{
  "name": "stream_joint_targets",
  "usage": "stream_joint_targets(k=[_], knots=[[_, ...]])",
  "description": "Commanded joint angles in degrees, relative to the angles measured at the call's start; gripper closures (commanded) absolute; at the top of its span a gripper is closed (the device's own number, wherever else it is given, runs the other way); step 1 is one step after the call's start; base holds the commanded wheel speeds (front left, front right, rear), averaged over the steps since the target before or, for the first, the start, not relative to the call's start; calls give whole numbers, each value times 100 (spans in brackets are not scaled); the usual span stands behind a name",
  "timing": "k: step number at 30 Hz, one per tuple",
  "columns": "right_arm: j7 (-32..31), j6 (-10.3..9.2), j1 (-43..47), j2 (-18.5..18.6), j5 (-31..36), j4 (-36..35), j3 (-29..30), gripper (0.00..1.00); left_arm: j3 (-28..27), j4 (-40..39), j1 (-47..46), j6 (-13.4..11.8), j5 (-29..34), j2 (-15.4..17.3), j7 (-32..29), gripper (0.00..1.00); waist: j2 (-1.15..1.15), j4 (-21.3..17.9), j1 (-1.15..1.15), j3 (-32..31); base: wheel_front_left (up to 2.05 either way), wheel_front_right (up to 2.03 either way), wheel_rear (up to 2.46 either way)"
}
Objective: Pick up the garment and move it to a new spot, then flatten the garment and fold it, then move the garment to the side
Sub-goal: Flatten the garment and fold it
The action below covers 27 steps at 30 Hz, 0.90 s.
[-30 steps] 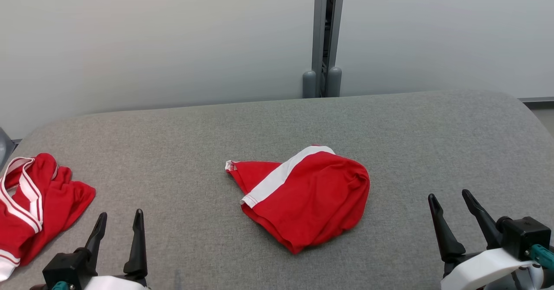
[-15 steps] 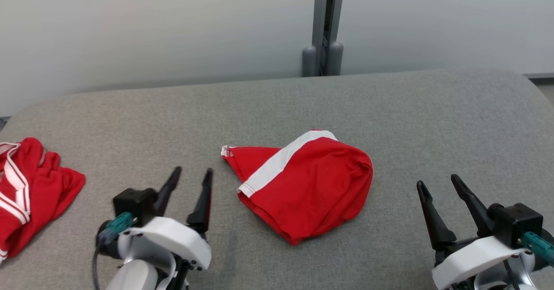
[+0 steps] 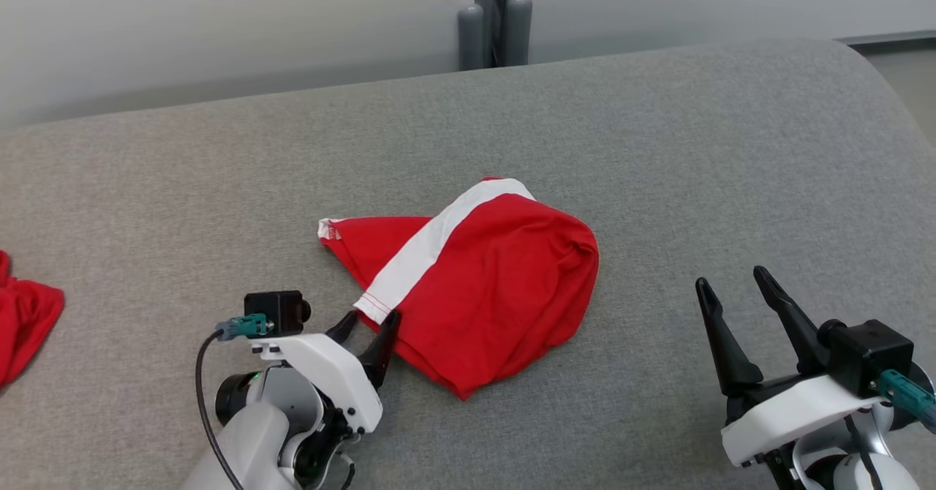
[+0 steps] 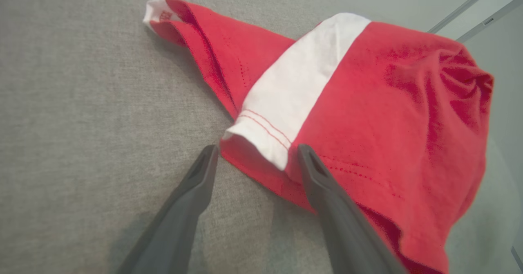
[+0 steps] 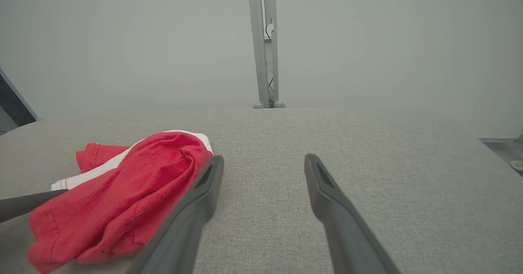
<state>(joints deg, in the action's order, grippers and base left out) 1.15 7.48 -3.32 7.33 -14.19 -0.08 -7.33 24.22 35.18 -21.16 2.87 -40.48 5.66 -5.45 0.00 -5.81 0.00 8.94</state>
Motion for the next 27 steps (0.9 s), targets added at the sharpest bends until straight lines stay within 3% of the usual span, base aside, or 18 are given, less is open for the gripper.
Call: stream_joint_targets(k=[1,3,4,5,6,20,27], knots=[[72,3,-94,17,-39,40,19,0,-56,136,-183,103,-153,-38,2,0,0,-82,0,82,0,0,0],[106,3,-123,12,-41,77,13,0,-43,265,-286,185,-196,-60,53,0,0,-108,0,112,0,0,0],[116,3,-132,8,-42,97,13,0,-59,306,-334,227,-278,-76,91,42,0,-117,0,122,0,0,0],[127,3,-148,5,-43,115,16,0,-70,323,-393,262,-278,-89,180,94,0,-124,0,128,0,0,0],[147,3,-169,-1,-43,131,15,0,-37,374,-456,266,-204,-65,236,100,0,-134,0,133,0,0,0],[291,3,-285,-70,-96,303,45,0,201,266,-1304,293,327,50,1004,100,0,-248,0,114,0,0,0],[336,3,-214,-101,-73,294,176,0,177,-249,-1180,139,469,447,1011,100,0,-165,0,125,0,0,0]])
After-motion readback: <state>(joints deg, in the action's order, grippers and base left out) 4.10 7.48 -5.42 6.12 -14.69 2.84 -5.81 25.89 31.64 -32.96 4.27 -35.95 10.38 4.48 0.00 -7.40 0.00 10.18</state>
